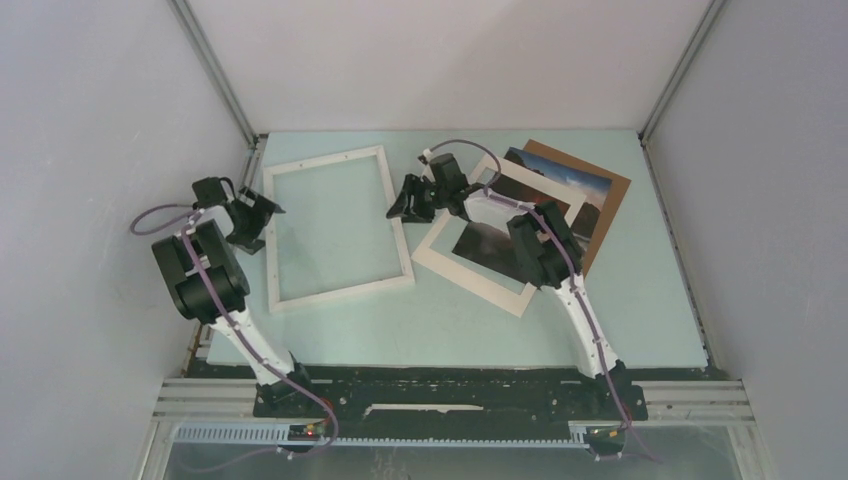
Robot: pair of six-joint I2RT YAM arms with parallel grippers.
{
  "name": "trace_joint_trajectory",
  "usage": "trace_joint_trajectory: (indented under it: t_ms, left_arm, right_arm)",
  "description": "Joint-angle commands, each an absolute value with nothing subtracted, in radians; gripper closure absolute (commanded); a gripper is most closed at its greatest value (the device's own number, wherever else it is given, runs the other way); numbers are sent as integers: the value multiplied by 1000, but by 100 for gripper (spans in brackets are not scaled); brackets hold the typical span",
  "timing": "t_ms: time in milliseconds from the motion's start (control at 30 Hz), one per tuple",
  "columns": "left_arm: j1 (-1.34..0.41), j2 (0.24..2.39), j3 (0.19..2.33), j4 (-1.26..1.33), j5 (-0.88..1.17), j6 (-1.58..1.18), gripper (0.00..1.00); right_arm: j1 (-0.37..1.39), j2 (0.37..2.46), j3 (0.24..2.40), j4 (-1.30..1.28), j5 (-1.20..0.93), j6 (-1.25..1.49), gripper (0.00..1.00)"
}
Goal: Put the photo into the frame
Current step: Place the photo frame item in the photo frame.
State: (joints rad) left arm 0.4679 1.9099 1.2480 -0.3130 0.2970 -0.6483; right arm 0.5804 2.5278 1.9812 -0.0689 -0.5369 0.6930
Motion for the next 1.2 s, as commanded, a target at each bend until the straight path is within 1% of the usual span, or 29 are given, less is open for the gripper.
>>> trace_joint_trajectory:
  t_ms: [0,100,167,200,300,400,467,600,700,933,1167]
  left_arm:
    - [454,1781,1103,-367,412,-682,0]
    - [455,1691,1016,-370,405,-668,0]
    - [458,1643,991,-402,362,-647,0]
    - [461,1624,992,-419,327,-633,0]
    - [465,1609,1042,-456,238,-610,0]
    - [467,1652,1109,-451,242,-632,0]
    - [465,1698,1160,-454,238,-636,0]
    - [466,1793,1260,-465,223,-628,0]
    - [466,1850,1304,-469,253,-628,0]
    - [465,1855,1298,-451,263,-607,0]
    - [463,1831,1261,-421,285,-613,0]
  right_arm:
    - [665,2317,1669,115,-660,779,36]
    - [677,2170,1492,137,-633,767,34]
    - [678,2126,1461,61,-598,709,28]
    - [676,2118,1477,-21,-546,650,24]
    - [648,2127,1567,-141,-398,563,17]
    - [614,2190,1709,-195,-313,521,16]
    - [601,2244,1816,-216,-301,504,17]
    - [602,2353,2008,-262,-299,482,26]
    - [609,2436,2132,-298,-280,476,30]
    - [615,2581,2382,-358,-251,484,32]
    - [614,2668,2454,-340,-218,501,33]
